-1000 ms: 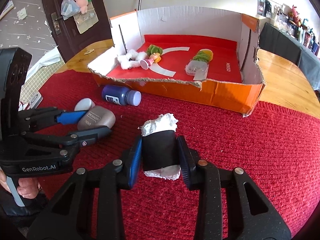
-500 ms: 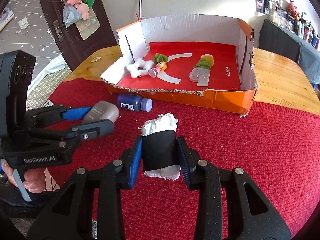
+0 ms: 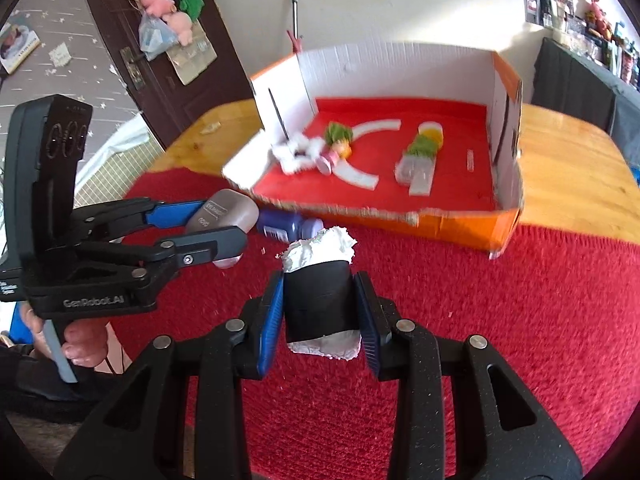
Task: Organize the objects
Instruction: 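Carry the eye-shadow case and black-and-white roll with both grippers into the box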
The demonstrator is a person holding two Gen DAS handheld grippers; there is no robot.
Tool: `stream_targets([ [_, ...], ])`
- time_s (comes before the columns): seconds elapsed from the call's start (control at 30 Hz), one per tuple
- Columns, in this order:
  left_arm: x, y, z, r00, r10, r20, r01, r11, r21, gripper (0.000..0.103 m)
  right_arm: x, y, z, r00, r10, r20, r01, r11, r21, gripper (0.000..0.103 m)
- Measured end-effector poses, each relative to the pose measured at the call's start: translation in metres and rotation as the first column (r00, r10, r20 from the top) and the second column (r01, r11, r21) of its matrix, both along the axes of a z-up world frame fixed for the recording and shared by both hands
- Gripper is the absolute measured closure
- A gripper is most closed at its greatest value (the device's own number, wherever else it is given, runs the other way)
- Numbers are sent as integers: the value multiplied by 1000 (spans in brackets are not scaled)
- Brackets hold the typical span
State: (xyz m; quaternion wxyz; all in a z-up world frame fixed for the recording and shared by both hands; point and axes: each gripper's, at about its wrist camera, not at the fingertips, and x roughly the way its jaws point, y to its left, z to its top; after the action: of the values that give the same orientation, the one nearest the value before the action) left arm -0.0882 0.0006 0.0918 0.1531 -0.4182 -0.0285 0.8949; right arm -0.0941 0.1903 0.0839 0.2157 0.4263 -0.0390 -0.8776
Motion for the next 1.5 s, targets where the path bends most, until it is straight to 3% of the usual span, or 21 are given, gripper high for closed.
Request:
stream_targets([
  [0.57, -65, 2, 9, 998, -46, 40, 47, 998, -35, 48, -52, 3, 20, 999, 19, -38, -17, 998, 59, 70],
  [1.0, -107, 5, -22, 969, -135, 208, 152, 986, -70, 48, -107, 0, 1, 996, 61, 72, -69, 991, 112, 70],
  [1.5, -124, 3, -47, 964, -114, 240, 142, 984, -103, 48, -134, -4, -32, 983, 69, 167, -91, 988, 124, 70],
])
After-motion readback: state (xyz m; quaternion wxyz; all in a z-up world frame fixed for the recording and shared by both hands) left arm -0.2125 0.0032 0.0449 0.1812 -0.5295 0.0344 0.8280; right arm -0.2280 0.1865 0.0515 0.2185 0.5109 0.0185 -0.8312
